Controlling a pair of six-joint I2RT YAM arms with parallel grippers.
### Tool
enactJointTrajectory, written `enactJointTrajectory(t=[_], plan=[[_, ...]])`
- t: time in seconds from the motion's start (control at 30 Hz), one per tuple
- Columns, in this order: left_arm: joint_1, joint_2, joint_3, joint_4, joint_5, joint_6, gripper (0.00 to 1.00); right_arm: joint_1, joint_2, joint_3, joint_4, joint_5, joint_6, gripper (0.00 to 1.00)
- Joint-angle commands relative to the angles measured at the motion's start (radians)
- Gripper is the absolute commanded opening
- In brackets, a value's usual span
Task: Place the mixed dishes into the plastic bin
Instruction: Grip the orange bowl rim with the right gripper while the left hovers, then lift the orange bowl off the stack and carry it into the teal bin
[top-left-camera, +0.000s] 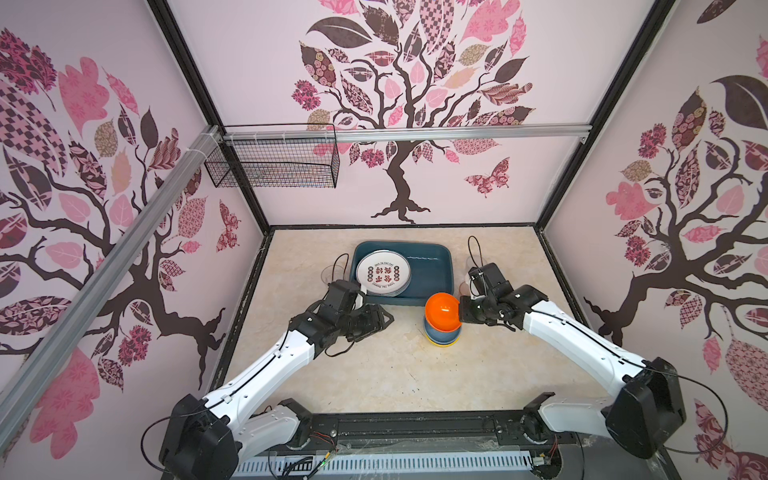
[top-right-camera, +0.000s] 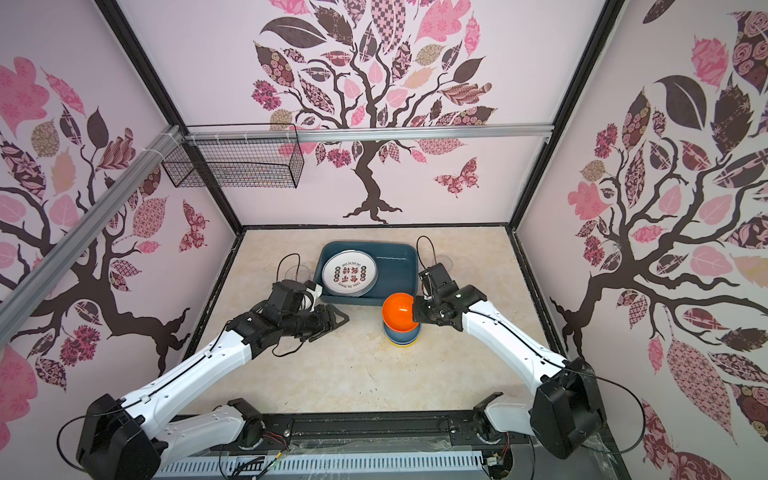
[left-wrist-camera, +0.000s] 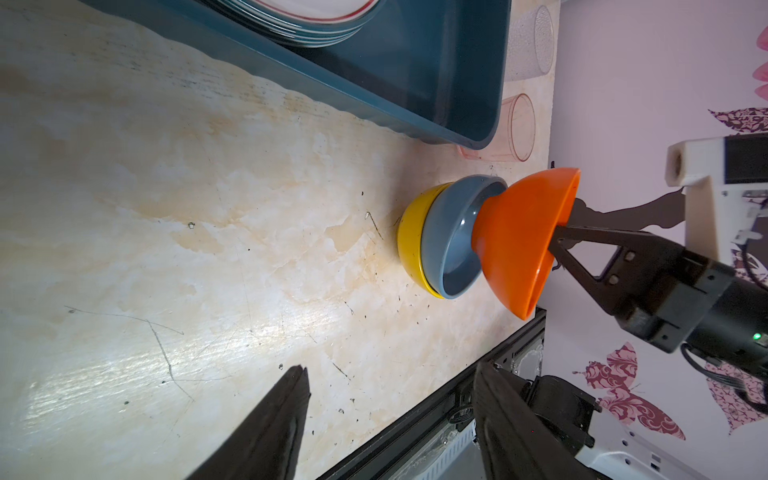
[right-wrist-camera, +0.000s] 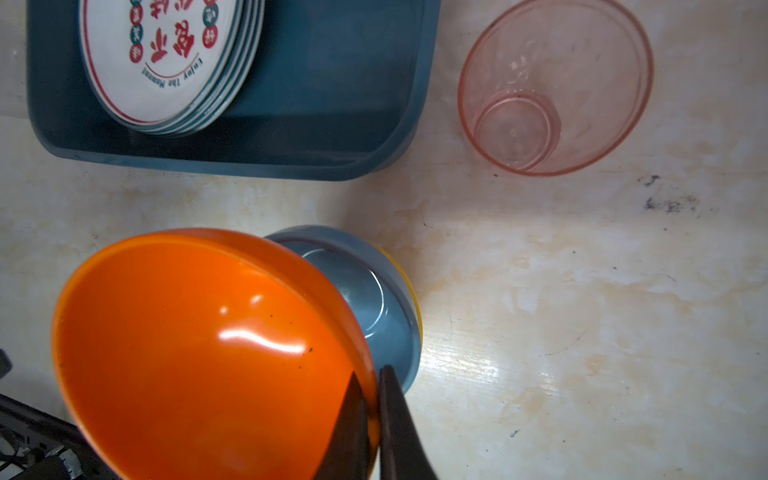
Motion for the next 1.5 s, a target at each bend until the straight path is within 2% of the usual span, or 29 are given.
enactJointTrajectory(t=[0.0, 0.3, 0.63, 1.13, 1.47], plan=[[-0.002, -0.024, 0.03, -0.028, -0.038, 0.03, 0.67, 0.002, -0.008, 0.079, -0.028, 0.018, -0.029, 0.01], [0.014, -0.043, 0.066, -0.082, -0.082, 0.061, 0.69, -0.036, 0.145, 0.274, -0.063, 0.027, -0.052, 0.01], [0.044, -0.082, 0.041, -0.092, -0.071, 0.064, 0.69, -0.109, 0.345, 0.423, -0.025, 0.011, -0.021, 0.01], [0.079, -0.179, -0.025, -0.127, -0.071, 0.046, 0.69, -0.134, 0.725, 0.775, -0.068, 0.093, -0.007, 0.01], [0.085, -0.202, -0.044, -0.147, -0.079, 0.038, 0.69, -0.161, 0.878, 0.871, -0.05, 0.106, 0.021, 0.01]])
